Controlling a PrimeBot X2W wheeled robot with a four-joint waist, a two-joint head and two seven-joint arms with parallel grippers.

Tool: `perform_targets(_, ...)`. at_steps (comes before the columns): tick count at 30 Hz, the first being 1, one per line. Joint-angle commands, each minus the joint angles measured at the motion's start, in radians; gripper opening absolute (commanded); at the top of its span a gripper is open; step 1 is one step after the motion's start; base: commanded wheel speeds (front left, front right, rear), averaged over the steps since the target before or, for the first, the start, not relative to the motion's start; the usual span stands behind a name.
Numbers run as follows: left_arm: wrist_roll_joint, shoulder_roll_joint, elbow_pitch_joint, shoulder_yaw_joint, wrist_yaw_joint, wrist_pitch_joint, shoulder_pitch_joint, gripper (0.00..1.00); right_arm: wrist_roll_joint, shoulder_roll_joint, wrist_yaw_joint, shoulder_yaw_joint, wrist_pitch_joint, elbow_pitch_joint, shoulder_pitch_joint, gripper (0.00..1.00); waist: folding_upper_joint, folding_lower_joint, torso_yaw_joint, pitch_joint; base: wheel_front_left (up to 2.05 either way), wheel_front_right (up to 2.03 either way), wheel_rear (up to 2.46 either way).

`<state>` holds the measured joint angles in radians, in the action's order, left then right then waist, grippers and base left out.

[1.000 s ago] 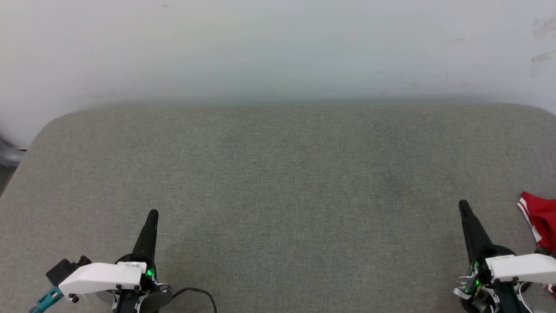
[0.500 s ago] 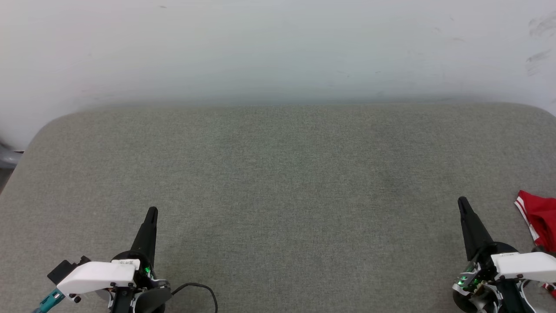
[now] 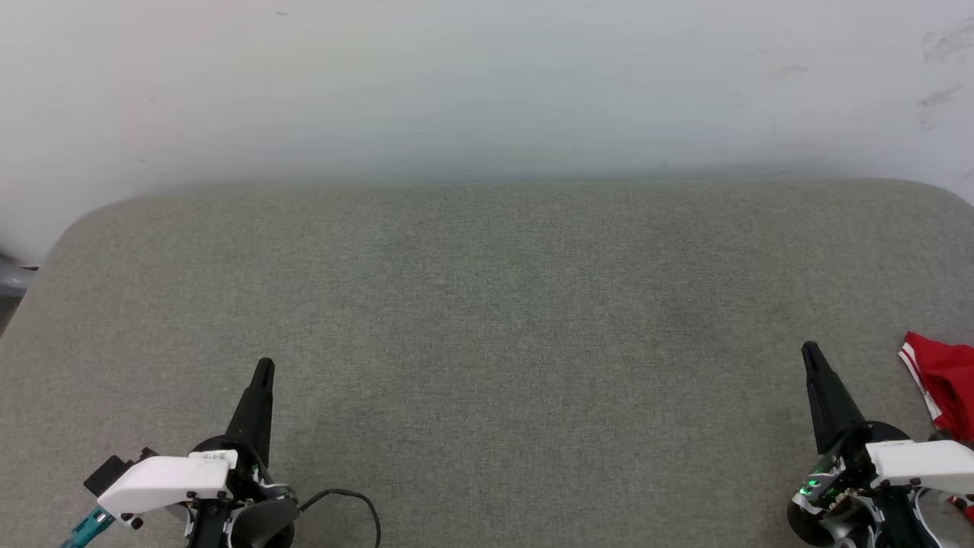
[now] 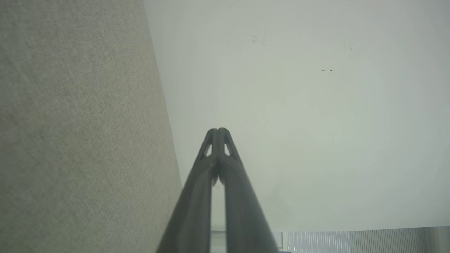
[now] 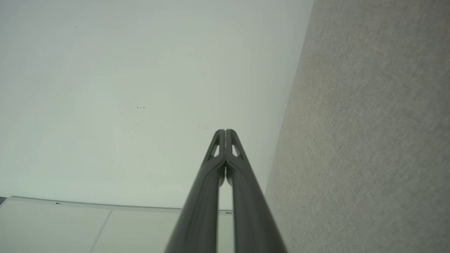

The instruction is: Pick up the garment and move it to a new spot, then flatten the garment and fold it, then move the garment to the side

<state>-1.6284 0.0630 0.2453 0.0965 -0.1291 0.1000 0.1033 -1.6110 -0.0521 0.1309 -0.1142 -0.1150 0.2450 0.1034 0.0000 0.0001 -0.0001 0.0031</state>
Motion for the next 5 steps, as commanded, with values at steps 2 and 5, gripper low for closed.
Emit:
perform_targets(2, 0.002, 0.000, 0.001, 0.000, -0.003, 0.003, 0.008, 0.00, -0.003, 0.004, 0.000, -0.001, -0.001, 0.001, 0.010, 0.00, 0.0000, -0.0001, 0.000, 0.000, 0.00, 0.00, 0.00)
perform_targets(5, 0.003, 0.000, 0.001, 0.001, -0.003, 0.004, 0.008, 0.00, -0.003, 0.004, 0.000, -0.001, -0.001, 0.001, 0.010, 0.00, 0.0000, -0.0001, 0.000, 0.000, 0.00, 0.00, 0.00)
